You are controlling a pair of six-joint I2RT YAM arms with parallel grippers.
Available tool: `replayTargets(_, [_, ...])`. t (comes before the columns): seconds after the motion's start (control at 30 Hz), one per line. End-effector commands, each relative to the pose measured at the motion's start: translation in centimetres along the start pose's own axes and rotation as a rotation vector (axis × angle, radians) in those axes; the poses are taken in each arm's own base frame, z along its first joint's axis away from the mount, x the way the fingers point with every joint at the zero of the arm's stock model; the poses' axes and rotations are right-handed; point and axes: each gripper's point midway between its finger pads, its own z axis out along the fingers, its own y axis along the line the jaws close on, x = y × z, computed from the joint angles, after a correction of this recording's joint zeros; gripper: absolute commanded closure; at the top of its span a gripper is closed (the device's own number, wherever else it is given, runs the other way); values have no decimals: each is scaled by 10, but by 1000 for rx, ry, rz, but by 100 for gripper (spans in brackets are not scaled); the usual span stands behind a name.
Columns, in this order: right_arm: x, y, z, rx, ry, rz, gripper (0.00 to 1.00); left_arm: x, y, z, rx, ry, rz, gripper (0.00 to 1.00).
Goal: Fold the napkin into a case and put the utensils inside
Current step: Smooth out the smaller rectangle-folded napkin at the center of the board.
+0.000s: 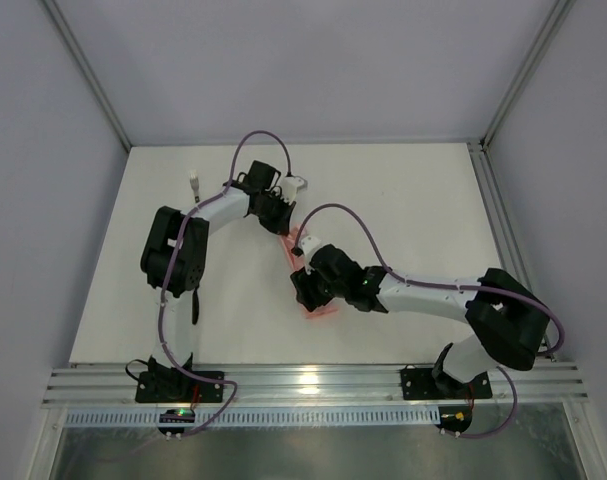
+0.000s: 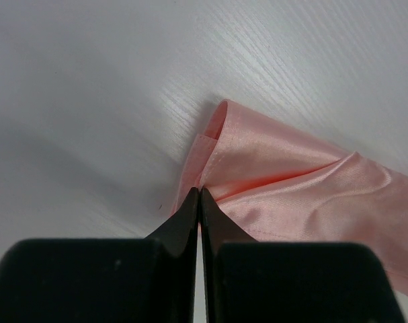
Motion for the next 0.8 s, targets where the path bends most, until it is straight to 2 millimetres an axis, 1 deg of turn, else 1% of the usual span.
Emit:
replayTargets(0.0, [1, -1, 5, 46, 44, -12, 39, -14, -3, -13, 14, -35, 30, 100])
replayTargets(0.07, [9, 0, 9, 53, 72, -15, 37, -14, -3, -13, 16, -35, 32, 100])
replayTargets(0.1, [8, -1, 10, 67, 74, -16, 37, -14, -3, -12, 17, -34, 32, 100])
replayTargets(0.17, [14, -11, 14, 131, 96, -31, 37, -13, -3, -13, 16, -33, 33, 100])
replayTargets(0.27, [10, -17, 17, 169, 101, -43, 38, -14, -4, -13, 16, -32, 36, 100])
replayTargets(0.3, [12, -18, 18, 173, 108, -45, 40, -12, -3, -13, 13, -29, 34, 100])
replayTargets(0.33, [13, -18, 19, 174, 114, -42, 52, -13, -3, -14, 11, -30, 34, 100])
replayTargets(0.4, [14, -18, 20, 175, 120, -38, 66, -13, -2, -14, 5, -28, 31, 100])
replayTargets(0.43, [15, -17, 19, 173, 122, -38, 80, -12, -1, -15, -1, -25, 32, 100])
replayTargets(0.5, [16, -19, 18, 175, 120, -38, 90, -13, 0, -17, -15, -24, 28, 100])
replayTargets(0.53, [13, -18, 16, 174, 107, -39, 95, -13, 3, -18, -33, -21, 29, 100])
replayTargets(0.6, [8, -20, 15, 172, 94, -49, 96, -12, 7, -20, -53, -17, 40, 100])
replayTargets(0.67, [-2, -20, 14, 157, 71, -49, 96, -12, 9, -22, -70, -15, 47, 100])
replayTargets(0.7, [-5, -26, 14, 156, 64, -30, 96, -11, 9, -20, -68, -12, 50, 100])
replayTargets(0.73, [-11, -21, 16, 115, 48, -19, 96, -10, 9, -21, -68, -12, 55, 100])
replayTargets(0.77, [-13, -22, 18, 102, 47, -11, 96, -9, 8, -20, -62, -14, 58, 100])
